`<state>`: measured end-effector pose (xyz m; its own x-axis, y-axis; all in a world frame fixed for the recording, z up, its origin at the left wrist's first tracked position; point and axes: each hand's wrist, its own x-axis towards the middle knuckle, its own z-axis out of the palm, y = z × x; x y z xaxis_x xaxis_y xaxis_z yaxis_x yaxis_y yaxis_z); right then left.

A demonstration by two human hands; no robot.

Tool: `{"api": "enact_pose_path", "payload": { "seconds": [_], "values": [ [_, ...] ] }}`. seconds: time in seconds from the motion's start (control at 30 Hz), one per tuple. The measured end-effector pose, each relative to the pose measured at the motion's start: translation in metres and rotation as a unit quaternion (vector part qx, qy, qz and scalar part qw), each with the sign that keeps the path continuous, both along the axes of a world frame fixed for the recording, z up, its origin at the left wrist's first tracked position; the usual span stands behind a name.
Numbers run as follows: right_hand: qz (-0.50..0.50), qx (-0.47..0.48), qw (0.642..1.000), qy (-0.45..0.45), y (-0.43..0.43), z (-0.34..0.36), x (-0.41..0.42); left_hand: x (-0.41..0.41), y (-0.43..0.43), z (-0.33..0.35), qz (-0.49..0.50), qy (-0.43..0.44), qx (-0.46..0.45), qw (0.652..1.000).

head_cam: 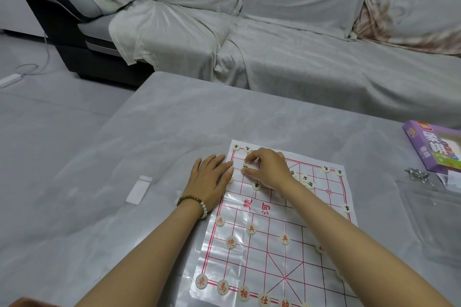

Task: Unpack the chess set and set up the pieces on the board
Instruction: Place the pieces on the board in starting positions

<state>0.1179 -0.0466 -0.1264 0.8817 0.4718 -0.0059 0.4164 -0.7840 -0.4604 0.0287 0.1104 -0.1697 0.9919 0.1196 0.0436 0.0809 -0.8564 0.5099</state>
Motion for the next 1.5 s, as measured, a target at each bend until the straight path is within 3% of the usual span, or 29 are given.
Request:
{"api": "enact_pose_path", "payload": {
  "seconds": [0.73,0.97,1.1,1.27,1.5],
  "values": [
    [0.004,-0.014,1.000,-0.012,0.000,-0.001,-0.010,-0.001,-0.002,0.005,-0.007,0.013,0.009,1.000],
    [-0.060,0.120,0.991,0.010,-0.063,0.037,0.003,-0.001,-0.005,0.015,-0.032,-0.025,-0.017,0.999],
    [-0.102,0.095,0.990,0.028,-0.121,0.048,0.015,0.007,-0.036,0.035,-0.082,-0.052,-0.019,0.995],
    [-0.101,0.019,0.991,0.081,-0.150,0.035,0.011,0.015,-0.081,0.037,-0.169,0.014,0.025,0.985],
    [-0.101,-0.041,0.992,0.069,-0.149,0.013,0.006,0.016,-0.096,0.031,-0.197,0.059,0.065,0.976]
  ]
}}
